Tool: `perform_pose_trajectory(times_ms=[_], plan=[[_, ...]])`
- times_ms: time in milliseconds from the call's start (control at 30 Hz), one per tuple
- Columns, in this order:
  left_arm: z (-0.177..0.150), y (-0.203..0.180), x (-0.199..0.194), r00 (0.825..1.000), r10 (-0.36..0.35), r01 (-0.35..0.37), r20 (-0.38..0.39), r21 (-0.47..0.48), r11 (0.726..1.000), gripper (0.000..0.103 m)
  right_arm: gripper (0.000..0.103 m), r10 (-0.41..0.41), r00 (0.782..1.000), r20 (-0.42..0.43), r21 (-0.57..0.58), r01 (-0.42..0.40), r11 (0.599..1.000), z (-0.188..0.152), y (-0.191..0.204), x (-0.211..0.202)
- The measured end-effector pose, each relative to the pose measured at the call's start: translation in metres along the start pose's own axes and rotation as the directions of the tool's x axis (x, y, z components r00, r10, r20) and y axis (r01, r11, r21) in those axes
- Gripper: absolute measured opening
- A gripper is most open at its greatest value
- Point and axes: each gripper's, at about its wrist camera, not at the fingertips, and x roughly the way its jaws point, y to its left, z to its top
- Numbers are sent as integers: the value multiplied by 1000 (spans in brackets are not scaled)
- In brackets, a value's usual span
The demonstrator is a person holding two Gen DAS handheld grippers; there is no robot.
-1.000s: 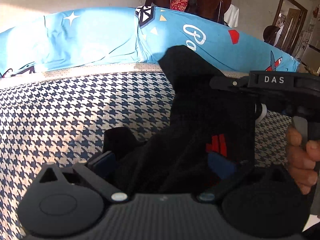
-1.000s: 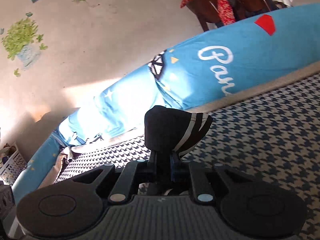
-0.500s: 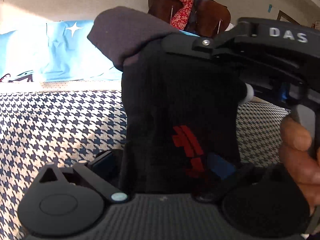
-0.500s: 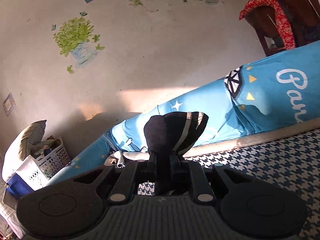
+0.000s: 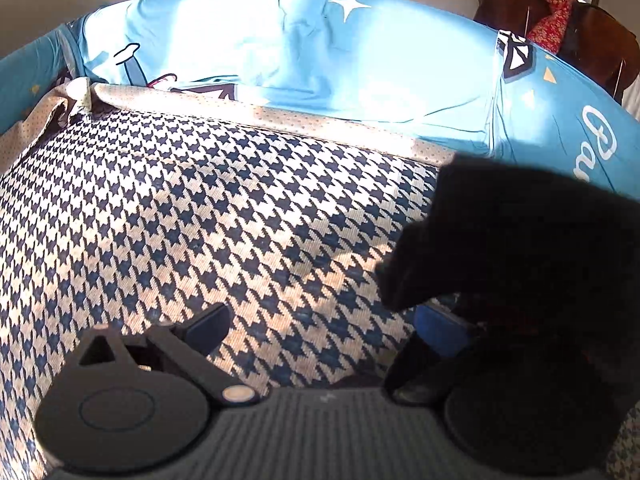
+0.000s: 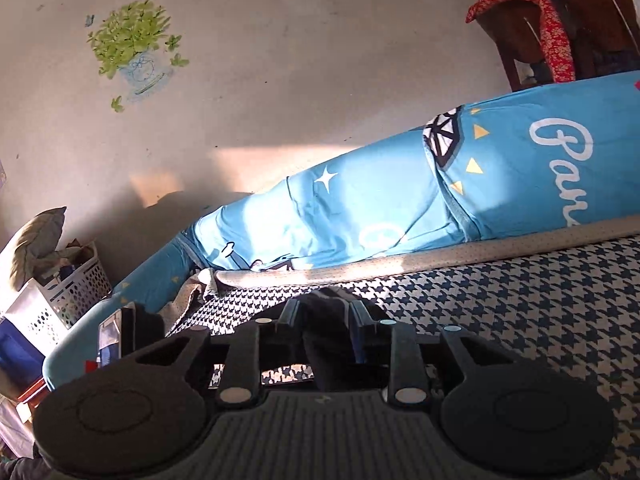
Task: Fold clothes
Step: 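Lift the pants with the right gripper and carry them over the bed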
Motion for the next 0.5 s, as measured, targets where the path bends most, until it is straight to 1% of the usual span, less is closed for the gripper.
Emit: perform_pose_trajectory(times_ms=[33,133,200,233,267,367,433,500], plan=[[0,0,-1,1000,-6,6,0,-3,1000,103,34,-10,1000,-1,7,10,1000,0,-3,-2],[1,2,-6,1000,-15,15,8,-12,1000,103,35,-33,999,-1,30,33,999,-1,-9,-8],[1,4,-9,1000,-18,18,15,-17,1000,103,40,-52,999,-4,41,52,998,-1,-14,-14],[1,5,-11,1000,-20,20,19,-20,1000,103,43,-61,998,-5,46,61,997,-1,-16,-16],[2,7,-12,1000,-17,18,23,-25,1000,103,44,-72,997,-8,51,72,996,-1,-18,-19],[8,19,-11,999,27,-25,31,-63,998,103,45,-122,992,-30,59,123,991,-4,-26,-25],[13,29,-9,999,45,-42,27,-97,994,103,48,-146,987,-61,68,150,986,-7,-32,-27],[15,35,-10,999,33,-29,28,-121,992,103,50,-166,982,-88,70,172,983,-11,-37,-29]])
